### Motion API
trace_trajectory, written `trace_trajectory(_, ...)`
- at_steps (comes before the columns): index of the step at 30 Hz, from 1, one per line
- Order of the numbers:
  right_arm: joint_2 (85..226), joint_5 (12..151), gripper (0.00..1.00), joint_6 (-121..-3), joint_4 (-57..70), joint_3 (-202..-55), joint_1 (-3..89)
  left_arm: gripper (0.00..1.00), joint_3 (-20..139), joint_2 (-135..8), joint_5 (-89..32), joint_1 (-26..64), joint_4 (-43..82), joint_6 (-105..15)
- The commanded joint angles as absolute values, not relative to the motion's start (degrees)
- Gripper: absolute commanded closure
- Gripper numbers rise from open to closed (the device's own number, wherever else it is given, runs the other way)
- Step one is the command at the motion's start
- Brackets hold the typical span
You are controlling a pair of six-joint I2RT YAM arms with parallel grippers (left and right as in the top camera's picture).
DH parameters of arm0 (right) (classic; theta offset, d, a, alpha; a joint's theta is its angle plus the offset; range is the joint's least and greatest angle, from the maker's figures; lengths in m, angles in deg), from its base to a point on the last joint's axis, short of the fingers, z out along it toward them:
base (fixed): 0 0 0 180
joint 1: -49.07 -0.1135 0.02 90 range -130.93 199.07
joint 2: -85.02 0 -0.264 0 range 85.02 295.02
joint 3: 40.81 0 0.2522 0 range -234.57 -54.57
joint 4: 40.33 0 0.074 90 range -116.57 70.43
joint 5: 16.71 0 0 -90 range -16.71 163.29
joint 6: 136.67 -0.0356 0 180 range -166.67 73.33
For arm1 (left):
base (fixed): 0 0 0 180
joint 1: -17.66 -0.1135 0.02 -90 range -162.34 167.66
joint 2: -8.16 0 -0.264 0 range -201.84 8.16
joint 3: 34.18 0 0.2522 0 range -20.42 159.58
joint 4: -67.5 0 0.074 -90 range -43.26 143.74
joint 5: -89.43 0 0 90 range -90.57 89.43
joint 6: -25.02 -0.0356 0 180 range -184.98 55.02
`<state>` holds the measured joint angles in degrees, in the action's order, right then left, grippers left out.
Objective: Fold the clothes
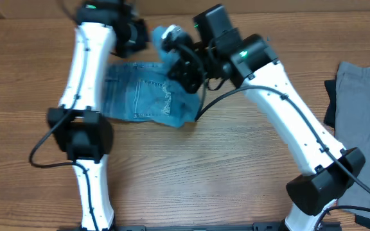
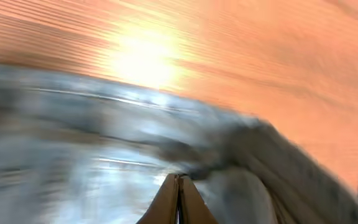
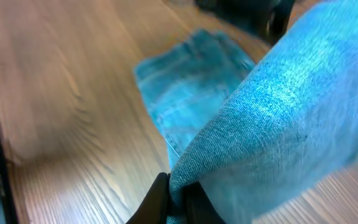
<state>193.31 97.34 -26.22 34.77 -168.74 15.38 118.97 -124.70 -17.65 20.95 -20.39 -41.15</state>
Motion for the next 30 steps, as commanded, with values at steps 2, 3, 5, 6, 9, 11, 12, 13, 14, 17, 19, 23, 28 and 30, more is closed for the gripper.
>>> trace_trajectory(2, 196.72, 98.87, 0.96, -29.46, 30.05, -168.19, 10.94, 0.96, 122.34, -120.61, -14.97, 12.75, -24.65, -44.91)
trace_trajectory(3, 198.1, 98.87, 0.96, -30.48, 29.09, -168.19, 10.26, 0.96, 122.34, -120.3, -14.99, 11.37, -25.39, -45.15)
trace_trajectory(5, 202.66, 98.91, 0.96, -32.36, 25.96, -168.19, 8.73, 0.96, 122.32, -120.02, -14.9, 8.14, -27.18, -45.98)
trace_trajectory(6, 204.54, 98.91, 0.96, -33.33, 24.5, -168.19, 8.12, 0.96, 122.29, -120.02, -14.83, 7.29, -27.84, -46.96)
trace_trajectory(9, 208.89, 99.57, 0.96, -34.72, 20.41, -168.19, 6.48, 0.96, 122.23, -120.02, -11.18, 6.26, -29.0, -47.22)
trace_trajectory(11, 210.86, 99.81, 0.96, -34.79, 18.42, -168.19, 5.19, 0.96, 122.23, -120.02, -8.63, 6.22, -29.2, -47.25)
trace_trajectory(12, 211.45, 99.83, 0.96, -34.94, 17.51, -168.19, 4.58, 0.96, 122.23, -120.02, -7.27, 6.22, -29.35, -47.27)
trace_trajectory(13, 211.84, 99.96, 0.96, -34.96, 16.65, -168.19, 3.95, 0.96, 122.23, -120.02, -5.65, 6.32, -29.59, -47.27)
trace_trajectory(14, 211.93, 99.94, 0.96, -35.42, 15.67, -168.19, 3.33, 0.96, 122.23, -120.02, -4.65, 6.39, -29.68, -47.27)
trace_trajectory(17, 211.95, 99.9, 0.96, -37.7, 11.06, -168.19, 1.45, 0.96, 122.23, -120.02, -4.63, 6.39, -29.68, -47.22)
trace_trajectory(19, 211.95, 98.98, 0.96, -40.23, 8.17, -168.19, 0.73, 0.96, 122.23, -120.02, -4.63, 6.41, -29.74, -47.22)
trace_trajectory(23, 211.93, 97.52, 0.96, -46.72, 1.94, -168.19, 0.27, 0.96, 122.23, -120.02, -4.63, 6.94, -30.38, -47.25)
trace_trajectory(28, 211.95, 94.83, 0.96, -51.09, -3.98, -168.19, 0.27, 0.96, 122.23, -120.02, -4.65, 7.37, -30.62, -47.25)
trace_trajectory(30, 212.32, 91.09, 0.96, -51.95, -5.31, -168.19, 0.27, 0.96, 122.23, -120.02, -4.63, 7.53, -30.64, -47.27)
